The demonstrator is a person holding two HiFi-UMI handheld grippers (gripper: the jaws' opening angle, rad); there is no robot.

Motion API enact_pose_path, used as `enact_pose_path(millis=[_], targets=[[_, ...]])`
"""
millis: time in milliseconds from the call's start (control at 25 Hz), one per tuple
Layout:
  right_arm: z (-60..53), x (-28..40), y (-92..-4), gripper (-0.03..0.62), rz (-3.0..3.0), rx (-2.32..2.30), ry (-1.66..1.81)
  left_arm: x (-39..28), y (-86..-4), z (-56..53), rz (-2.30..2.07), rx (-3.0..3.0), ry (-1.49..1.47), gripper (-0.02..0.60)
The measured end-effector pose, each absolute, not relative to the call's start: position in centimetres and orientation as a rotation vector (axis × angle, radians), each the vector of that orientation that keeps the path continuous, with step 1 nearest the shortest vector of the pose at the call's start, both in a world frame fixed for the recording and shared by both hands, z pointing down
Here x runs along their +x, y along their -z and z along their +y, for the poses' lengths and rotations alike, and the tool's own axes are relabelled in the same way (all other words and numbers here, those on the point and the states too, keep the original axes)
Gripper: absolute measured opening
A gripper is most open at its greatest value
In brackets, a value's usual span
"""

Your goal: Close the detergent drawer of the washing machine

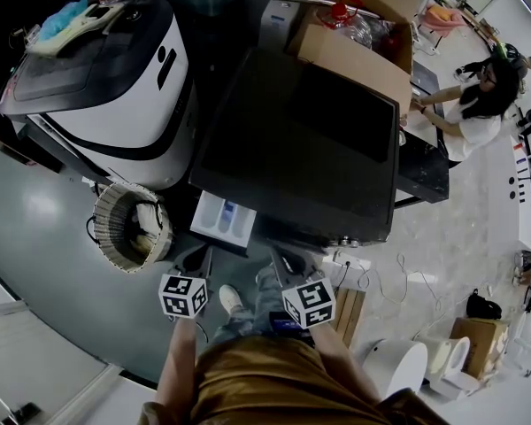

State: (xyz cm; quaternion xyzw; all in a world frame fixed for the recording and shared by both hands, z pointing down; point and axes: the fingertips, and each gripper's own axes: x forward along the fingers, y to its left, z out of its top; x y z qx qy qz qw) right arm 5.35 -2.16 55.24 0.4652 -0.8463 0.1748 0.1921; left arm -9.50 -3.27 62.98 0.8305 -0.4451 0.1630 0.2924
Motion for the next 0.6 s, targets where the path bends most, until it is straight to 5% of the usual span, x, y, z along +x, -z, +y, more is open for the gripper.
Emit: enact_pose_path(millis=[600], targets=[[-3.2, 7.0, -56.3, 0.012, -2.346, 1.315, -0.525, -8.8, -63.0, -5.5, -1.199, 2.205, -0.416, 0.025]])
